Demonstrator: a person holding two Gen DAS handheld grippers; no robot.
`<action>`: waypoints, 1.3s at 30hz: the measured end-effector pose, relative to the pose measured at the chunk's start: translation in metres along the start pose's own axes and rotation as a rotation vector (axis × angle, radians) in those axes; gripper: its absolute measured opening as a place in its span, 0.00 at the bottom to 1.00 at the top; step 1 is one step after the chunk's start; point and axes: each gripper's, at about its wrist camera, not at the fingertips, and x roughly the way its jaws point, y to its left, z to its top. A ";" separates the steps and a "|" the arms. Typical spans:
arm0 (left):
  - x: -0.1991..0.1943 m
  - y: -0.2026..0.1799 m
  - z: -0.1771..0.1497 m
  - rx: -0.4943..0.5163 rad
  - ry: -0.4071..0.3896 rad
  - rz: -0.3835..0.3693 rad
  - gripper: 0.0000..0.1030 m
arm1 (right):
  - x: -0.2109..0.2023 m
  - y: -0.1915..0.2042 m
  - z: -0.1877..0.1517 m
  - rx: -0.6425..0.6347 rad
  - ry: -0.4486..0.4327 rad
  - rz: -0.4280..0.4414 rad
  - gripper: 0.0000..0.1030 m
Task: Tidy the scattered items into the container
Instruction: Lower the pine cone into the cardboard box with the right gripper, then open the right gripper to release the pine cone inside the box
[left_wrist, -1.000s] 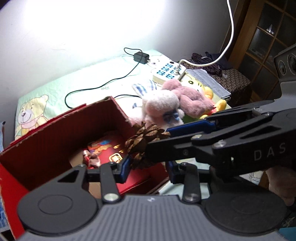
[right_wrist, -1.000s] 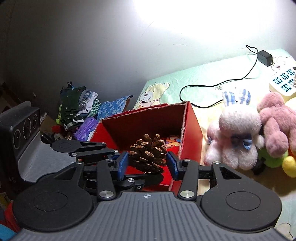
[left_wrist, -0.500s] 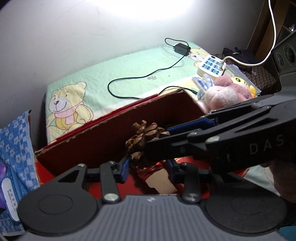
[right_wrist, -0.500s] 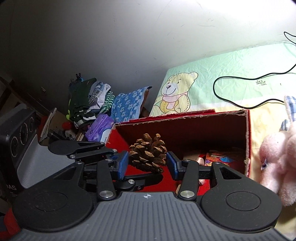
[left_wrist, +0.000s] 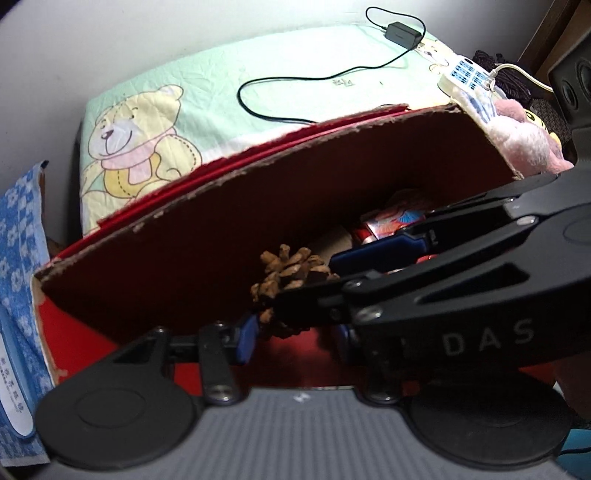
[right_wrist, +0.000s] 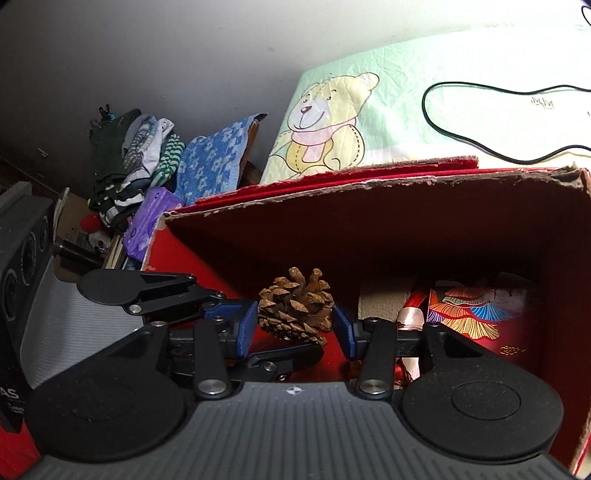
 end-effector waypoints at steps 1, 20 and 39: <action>0.003 0.000 0.002 0.004 0.010 0.006 0.38 | 0.004 -0.002 0.002 0.010 0.011 -0.004 0.46; -0.012 0.008 -0.009 -0.105 -0.032 0.044 0.55 | 0.054 -0.009 0.008 0.098 0.139 0.073 0.39; -0.033 0.020 -0.017 -0.137 -0.167 -0.105 0.63 | 0.035 -0.014 0.010 0.094 0.028 0.061 0.42</action>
